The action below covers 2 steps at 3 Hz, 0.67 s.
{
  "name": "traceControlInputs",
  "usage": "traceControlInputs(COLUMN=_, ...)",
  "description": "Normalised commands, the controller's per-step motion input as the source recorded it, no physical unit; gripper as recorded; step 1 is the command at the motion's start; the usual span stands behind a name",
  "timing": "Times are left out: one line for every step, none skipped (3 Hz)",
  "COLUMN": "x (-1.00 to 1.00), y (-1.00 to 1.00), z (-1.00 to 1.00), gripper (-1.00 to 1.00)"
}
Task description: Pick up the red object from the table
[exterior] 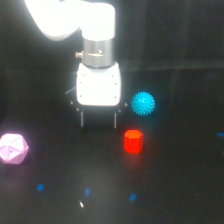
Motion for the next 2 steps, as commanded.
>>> traceControlInputs(x=0.7, y=-0.5, z=-0.93, gripper=0.54)
traceControlInputs(x=0.85, y=-0.78, z=-0.21, gripper=0.02)
